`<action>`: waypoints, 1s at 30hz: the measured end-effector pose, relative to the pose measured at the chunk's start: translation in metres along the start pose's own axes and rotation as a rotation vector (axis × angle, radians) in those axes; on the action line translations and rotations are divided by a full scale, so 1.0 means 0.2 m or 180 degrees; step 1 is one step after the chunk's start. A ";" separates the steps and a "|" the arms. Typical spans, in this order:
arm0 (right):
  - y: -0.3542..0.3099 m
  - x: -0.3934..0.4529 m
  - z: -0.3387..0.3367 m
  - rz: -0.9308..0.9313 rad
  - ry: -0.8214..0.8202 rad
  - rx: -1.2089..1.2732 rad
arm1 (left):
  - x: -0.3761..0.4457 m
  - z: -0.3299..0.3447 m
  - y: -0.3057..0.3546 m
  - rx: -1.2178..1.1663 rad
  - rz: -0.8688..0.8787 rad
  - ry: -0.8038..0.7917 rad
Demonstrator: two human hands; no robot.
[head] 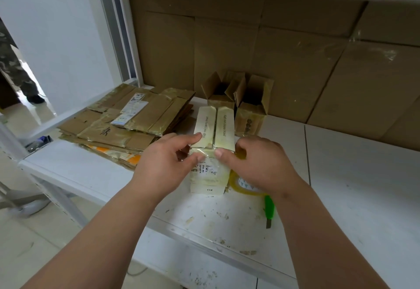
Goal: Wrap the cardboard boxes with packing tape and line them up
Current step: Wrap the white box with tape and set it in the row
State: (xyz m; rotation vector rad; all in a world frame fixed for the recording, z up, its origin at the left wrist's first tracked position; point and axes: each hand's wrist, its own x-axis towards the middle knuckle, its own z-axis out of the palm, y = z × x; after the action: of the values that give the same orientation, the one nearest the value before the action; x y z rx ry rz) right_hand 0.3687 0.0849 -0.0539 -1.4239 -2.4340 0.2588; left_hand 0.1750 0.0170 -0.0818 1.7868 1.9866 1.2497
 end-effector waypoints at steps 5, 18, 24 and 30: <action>-0.01 0.01 0.05 0.0000 0.0190 -0.0269 | 0.02 -0.05 0.01 -0.0325 -0.0223 -0.0382; 0.05 -0.05 -0.07 0.0581 -0.0535 0.0730 | -0.06 0.09 -0.04 -0.0474 0.0112 0.0385; 0.12 -0.07 -0.09 0.0959 -0.0820 0.1130 | -0.05 0.08 -0.02 -0.0692 -0.0169 0.0311; 0.10 -0.14 -0.03 0.0724 -0.1118 0.2634 | 0.00 0.00 -0.10 -0.1357 -0.0616 0.0147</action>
State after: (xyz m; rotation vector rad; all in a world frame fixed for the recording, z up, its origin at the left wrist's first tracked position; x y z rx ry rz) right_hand 0.3999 0.0694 -0.0592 -1.2998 -1.9618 1.4697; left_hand 0.1607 0.0182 -0.0965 1.3430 1.6997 1.5180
